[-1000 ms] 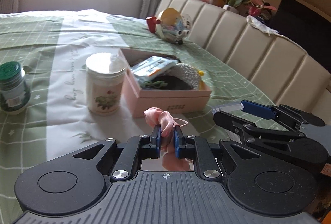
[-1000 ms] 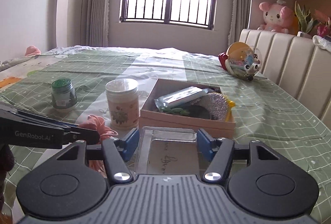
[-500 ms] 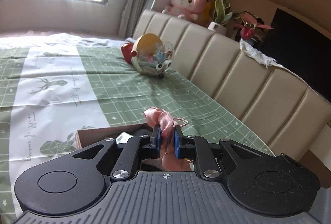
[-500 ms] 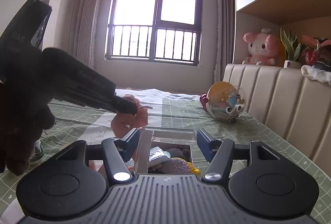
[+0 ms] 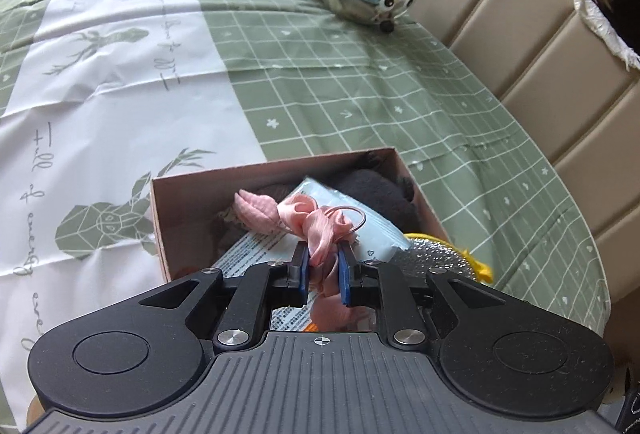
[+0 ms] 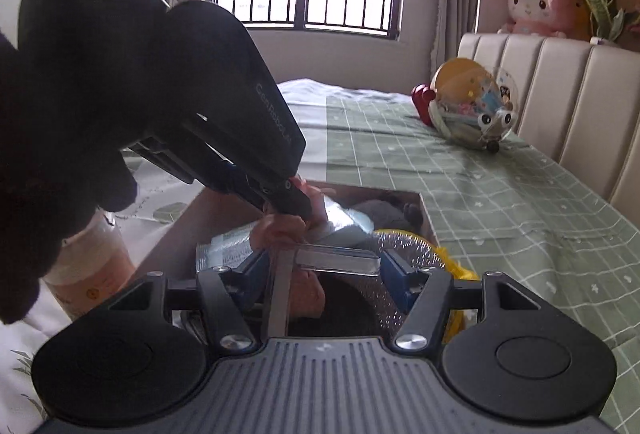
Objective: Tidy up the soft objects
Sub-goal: 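Carry the scrunchie and clear clip into the pink box with both tools and release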
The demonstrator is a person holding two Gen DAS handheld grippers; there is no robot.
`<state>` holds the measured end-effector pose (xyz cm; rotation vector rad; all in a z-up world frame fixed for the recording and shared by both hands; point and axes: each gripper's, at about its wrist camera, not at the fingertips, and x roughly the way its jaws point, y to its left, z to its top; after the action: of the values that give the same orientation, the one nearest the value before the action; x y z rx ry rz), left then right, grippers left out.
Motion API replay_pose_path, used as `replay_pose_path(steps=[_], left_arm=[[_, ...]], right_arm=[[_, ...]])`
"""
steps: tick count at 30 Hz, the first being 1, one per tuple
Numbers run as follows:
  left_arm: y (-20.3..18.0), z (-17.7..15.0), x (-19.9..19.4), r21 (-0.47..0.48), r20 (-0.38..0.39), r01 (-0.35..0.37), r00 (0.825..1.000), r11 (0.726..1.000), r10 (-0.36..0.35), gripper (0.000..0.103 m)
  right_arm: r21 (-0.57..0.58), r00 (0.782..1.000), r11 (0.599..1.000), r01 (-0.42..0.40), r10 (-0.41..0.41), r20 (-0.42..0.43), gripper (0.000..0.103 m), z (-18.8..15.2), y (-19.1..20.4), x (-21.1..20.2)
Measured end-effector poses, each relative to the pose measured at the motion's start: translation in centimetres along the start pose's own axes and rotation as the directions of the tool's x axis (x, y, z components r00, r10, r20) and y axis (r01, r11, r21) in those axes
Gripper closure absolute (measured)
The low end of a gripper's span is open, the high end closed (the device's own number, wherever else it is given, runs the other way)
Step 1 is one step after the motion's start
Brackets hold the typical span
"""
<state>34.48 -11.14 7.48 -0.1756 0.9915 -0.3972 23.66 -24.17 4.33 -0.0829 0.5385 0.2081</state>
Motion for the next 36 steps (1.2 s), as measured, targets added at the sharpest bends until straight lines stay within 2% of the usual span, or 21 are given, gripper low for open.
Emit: replay_pose_path(steps=[4,8,14,19,22,26,28,30,32,33,34,36], left_arm=[[0.0,0.1,0.8,-0.002,-0.033,-0.012,0.999,1.0,0.012,0.082],[-0.3,0.0,1.1,0.02,-0.034,-0.027,0.999,0.999,0.028,0.082],[1.4,0.1,1.5,-0.023,-0.024,0.0,1.0,1.0,0.0,0.079],[2.7,-0.3,1.4,-0.044,0.012,-0.078,0.997,0.996,0.078,0.069],[2.2,-0.6,1.0,0.001,0.024,-0.109,0.994,0.994,0.109,0.069],[0.8,-0.9,0.7,0.067,0.016,-0.154,0.988,0.986,0.153,0.07],[1.1,-0.5,0.7,0.014,-0.017,-0.123,0.992,0.992,0.123,0.07],[1.9,-0.1,0.7,-0.097,-0.038,-0.031,0.999,0.995,0.028,0.066],[2.4,0.0,0.6,-0.17,-0.031,0.077,0.996,0.982,-0.084,0.063],[2.5,0.0,0.5,-0.191,-0.029,0.116,0.992,0.975,-0.124,0.063],[2.4,0.0,0.2,-0.196,-0.02,0.137,0.989,0.971,-0.143,0.063],[1.8,0.2,-0.9,-0.158,0.017,0.117,0.993,0.98,-0.116,0.063]], right_arm=[[0.002,1.0,1.0,-0.021,0.021,-0.012,0.041,-0.3,-0.2,0.7],[0.002,0.998,0.999,-0.035,0.036,-0.043,0.041,-0.2,-0.1,2.0],[-0.052,0.999,0.999,0.001,-0.003,-0.038,0.041,-0.9,1.6,2.5],[-0.064,0.999,0.998,0.023,-0.025,-0.039,0.041,-1.0,2.1,2.6],[-0.077,0.999,0.997,0.031,-0.034,-0.039,0.041,-0.9,2.4,2.4],[-0.046,0.999,0.999,-0.001,0.0,-0.035,0.04,-0.6,1.9,1.4],[-0.001,0.999,0.999,-0.045,0.045,-0.015,0.04,-0.6,1.4,0.2],[0.014,0.997,0.998,-0.064,0.063,0.041,0.039,-0.8,1.1,-1.6],[0.012,0.994,1.0,-0.002,0.001,0.106,0.036,-1.2,0.9,-3.4],[0.007,0.992,1.0,0.001,-0.001,0.124,0.032,-1.5,0.7,-4.1],[0.009,0.991,1.0,-0.007,0.006,0.133,0.031,-1.8,0.5,-4.7],[0.027,0.99,1.0,-0.011,0.007,0.142,0.031,-2.3,0.2,-5.7]])
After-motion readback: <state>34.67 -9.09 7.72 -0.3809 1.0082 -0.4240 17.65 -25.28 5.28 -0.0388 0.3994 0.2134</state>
